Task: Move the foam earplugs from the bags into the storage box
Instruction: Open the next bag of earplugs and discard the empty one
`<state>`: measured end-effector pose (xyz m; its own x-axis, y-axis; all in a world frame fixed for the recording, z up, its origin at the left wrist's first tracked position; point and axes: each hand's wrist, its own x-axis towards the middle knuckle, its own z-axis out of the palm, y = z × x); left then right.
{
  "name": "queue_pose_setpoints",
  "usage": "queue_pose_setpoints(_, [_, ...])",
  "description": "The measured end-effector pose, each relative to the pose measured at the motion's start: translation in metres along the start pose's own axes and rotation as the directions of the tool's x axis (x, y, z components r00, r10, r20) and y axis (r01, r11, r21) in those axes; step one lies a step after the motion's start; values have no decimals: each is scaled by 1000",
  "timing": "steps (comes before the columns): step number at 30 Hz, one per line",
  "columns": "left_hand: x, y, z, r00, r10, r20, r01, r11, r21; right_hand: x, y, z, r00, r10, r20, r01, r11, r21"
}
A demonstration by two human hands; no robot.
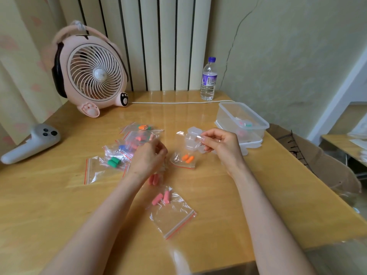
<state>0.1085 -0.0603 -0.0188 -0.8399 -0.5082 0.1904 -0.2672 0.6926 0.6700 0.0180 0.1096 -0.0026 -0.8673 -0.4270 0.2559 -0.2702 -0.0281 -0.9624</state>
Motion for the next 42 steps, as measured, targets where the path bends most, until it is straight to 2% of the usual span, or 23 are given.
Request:
queue_pose_setpoints(4, [-1,1,-1,997,63,34,-57,987,-150,-1,-1,1,1000,-7,-2,7,1000,-30])
queue_pose_setpoints(9, [-3,2,2,969,195,153,-134,931,-339,-2,-1,2,1000,-30,2,30,999,-28])
queue_pose_setpoints(12, [-2,1,7,966,233,116,-178,917,-356,-3,-2,3,997,-63,48,63,998,-12])
queue_pose_setpoints(16, [-1,-1,8,980,184,71,-147,922,-359,-4,-2,5,993,-96,70,95,995,18])
queue_pose_setpoints(21, [-6,6,6,974,197,114,-151,935,-321,-3,-1,5,991,-114,76,108,991,81])
queue_pose_setpoints(29, [-5,3,9,984,175,8,-160,913,-374,-3,-2,6,986,-140,87,128,982,137])
queue_pose_setpoints(31, [-4,3,10,987,159,-19,-153,898,-412,-3,-1,6,990,-131,50,125,985,116])
queue_pose_setpoints(34, [-3,4,7,990,91,-107,-130,879,-458,3,8,2,987,-88,-133,86,996,-21])
queue_pose_setpoints(36, [0,2,5,983,28,-181,-110,882,-459,7,17,-1,957,-144,-253,67,955,-288])
queue_pose_setpoints(39, [8,-11,4,961,-24,-276,-70,944,-324,8,27,-1,953,-224,-202,38,752,-658])
queue_pose_setpoints(42, [11,-21,6,949,-68,-308,4,979,-203,12,35,2,962,-272,-37,144,614,-776])
